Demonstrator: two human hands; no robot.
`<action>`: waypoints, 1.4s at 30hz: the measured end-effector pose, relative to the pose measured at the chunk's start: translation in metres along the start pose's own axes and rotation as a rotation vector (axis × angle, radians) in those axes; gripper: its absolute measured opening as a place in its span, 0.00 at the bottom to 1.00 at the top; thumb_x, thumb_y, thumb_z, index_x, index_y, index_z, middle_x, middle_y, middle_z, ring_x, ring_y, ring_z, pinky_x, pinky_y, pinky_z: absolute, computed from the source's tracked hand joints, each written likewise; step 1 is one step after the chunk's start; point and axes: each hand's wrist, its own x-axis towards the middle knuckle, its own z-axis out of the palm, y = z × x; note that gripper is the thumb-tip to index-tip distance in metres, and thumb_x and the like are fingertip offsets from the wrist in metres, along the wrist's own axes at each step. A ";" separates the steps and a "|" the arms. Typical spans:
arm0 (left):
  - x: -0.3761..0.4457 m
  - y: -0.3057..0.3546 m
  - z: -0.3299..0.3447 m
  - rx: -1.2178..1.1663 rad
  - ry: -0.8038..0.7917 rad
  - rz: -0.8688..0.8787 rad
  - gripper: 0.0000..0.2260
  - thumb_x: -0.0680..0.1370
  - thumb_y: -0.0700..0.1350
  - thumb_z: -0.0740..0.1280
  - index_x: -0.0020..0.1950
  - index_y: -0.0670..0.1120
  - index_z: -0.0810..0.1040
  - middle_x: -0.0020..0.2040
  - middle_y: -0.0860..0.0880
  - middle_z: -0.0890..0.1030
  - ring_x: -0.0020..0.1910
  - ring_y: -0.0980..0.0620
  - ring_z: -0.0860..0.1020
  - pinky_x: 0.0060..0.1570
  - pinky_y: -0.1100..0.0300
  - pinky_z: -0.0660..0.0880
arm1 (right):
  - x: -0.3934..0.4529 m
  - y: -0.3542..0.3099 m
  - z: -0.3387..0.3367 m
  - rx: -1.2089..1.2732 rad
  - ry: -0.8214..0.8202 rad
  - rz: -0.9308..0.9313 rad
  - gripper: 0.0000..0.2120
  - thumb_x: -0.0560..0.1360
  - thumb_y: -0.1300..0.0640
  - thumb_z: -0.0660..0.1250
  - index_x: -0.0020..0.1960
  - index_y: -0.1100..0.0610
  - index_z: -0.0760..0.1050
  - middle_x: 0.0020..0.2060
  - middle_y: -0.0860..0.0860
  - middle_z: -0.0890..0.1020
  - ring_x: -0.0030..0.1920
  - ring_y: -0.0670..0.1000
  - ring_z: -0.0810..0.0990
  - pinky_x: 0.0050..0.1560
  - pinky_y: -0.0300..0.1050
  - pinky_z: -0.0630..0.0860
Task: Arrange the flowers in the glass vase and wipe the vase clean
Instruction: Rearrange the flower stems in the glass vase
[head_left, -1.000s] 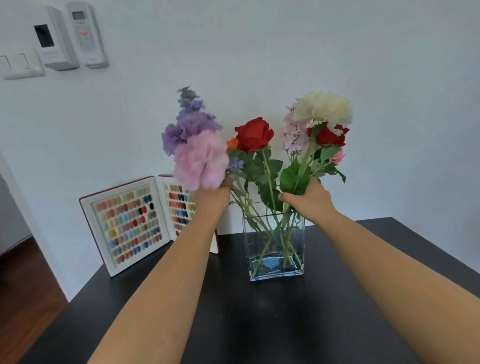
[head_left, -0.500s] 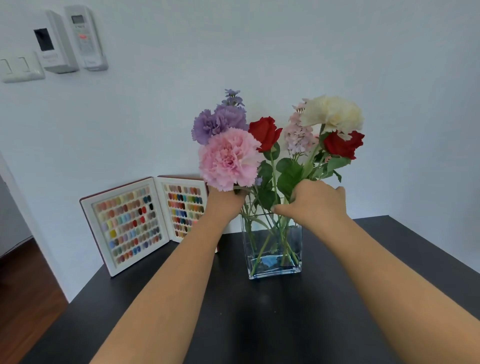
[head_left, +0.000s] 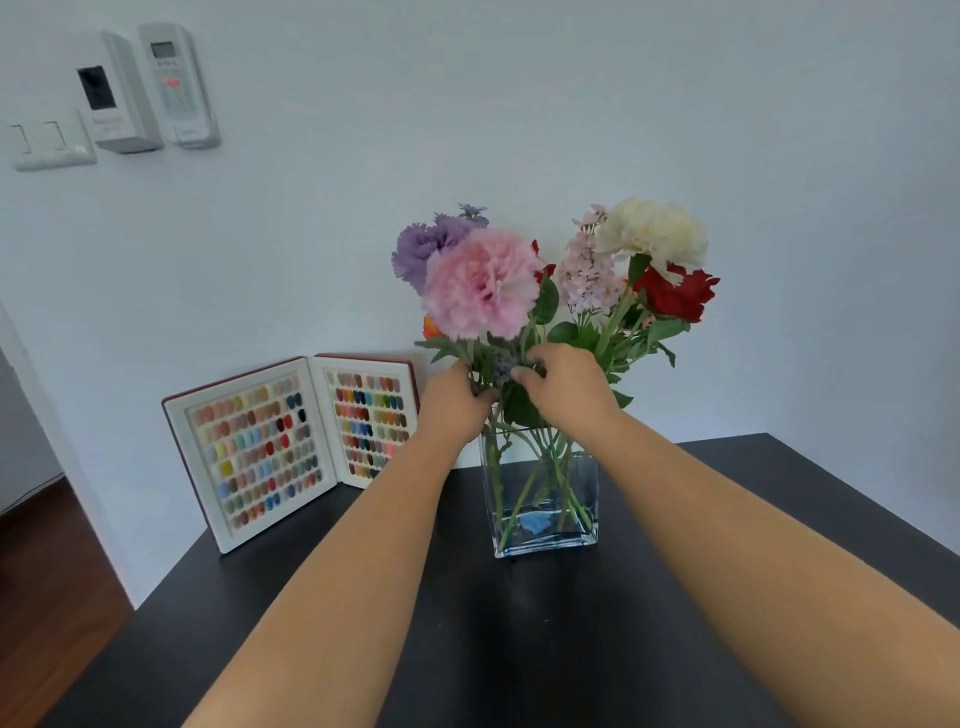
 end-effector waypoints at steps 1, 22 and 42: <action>0.002 0.000 0.001 0.008 -0.012 -0.011 0.13 0.75 0.45 0.70 0.58 0.43 0.75 0.38 0.46 0.79 0.37 0.47 0.77 0.32 0.61 0.66 | 0.004 0.001 -0.002 0.016 0.030 0.020 0.09 0.78 0.53 0.65 0.43 0.58 0.76 0.30 0.51 0.75 0.29 0.51 0.73 0.28 0.41 0.64; 0.023 0.008 0.005 0.225 -0.289 -0.070 0.12 0.72 0.47 0.74 0.35 0.46 0.73 0.31 0.49 0.74 0.39 0.46 0.76 0.39 0.57 0.73 | 0.045 0.000 -0.017 -0.051 -0.098 0.116 0.13 0.79 0.55 0.63 0.42 0.65 0.74 0.29 0.55 0.73 0.34 0.56 0.73 0.29 0.42 0.64; -0.010 -0.006 0.002 -0.006 -0.204 -0.055 0.14 0.78 0.53 0.66 0.50 0.41 0.79 0.50 0.43 0.77 0.48 0.44 0.77 0.44 0.56 0.71 | 0.042 0.015 0.008 0.128 0.007 0.180 0.16 0.78 0.57 0.64 0.33 0.60 0.68 0.30 0.57 0.76 0.34 0.59 0.79 0.32 0.45 0.72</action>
